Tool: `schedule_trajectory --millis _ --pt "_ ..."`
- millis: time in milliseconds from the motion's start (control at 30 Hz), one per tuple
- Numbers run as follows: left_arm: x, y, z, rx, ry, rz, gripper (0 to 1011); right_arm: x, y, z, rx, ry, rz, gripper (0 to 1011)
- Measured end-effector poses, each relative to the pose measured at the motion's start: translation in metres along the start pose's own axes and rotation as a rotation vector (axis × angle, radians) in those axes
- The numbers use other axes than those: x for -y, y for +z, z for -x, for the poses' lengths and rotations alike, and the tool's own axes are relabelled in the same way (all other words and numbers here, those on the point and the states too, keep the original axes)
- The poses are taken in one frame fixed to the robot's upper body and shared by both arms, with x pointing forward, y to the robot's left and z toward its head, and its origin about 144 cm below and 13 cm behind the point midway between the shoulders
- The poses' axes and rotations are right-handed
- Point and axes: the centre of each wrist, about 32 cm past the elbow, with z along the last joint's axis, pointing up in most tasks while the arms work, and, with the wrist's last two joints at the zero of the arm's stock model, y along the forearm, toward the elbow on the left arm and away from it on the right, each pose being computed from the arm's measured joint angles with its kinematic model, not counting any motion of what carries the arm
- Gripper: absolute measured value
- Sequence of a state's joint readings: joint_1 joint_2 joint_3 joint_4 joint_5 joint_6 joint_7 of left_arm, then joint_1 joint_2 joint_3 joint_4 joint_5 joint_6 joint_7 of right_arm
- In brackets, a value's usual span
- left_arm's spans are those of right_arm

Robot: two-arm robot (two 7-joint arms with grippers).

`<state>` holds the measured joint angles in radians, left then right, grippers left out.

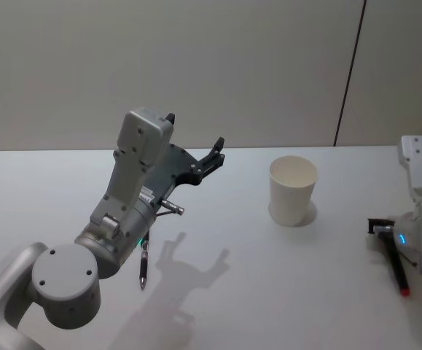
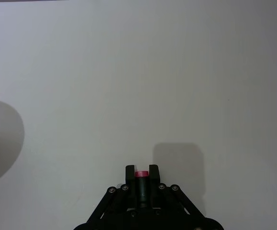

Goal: Place the pen into the pen holder.

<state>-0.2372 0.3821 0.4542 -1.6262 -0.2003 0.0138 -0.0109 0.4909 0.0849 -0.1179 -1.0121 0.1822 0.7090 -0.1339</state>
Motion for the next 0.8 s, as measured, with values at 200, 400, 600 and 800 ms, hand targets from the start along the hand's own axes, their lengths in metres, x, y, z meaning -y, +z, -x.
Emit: schedule_trajectory --millis 200,400,600,800 --pt "0.0 0.0 0.0 0.0 0.0 0.0 1000 0.002 -0.001 -0.002 -0.012 0.009 -0.023 157" --pt "0.0 0.0 0.0 0.0 0.0 0.0 1000 0.008 0.002 -0.004 -0.02 0.028 -0.084 157" --pt "0.0 0.0 0.0 0.0 0.0 0.0 1000 0.016 0.004 -0.006 -0.023 0.046 -0.164 157" --pt "0.0 0.0 0.0 0.0 0.0 0.0 1000 0.024 0.006 -0.007 -0.018 0.062 -0.248 157"
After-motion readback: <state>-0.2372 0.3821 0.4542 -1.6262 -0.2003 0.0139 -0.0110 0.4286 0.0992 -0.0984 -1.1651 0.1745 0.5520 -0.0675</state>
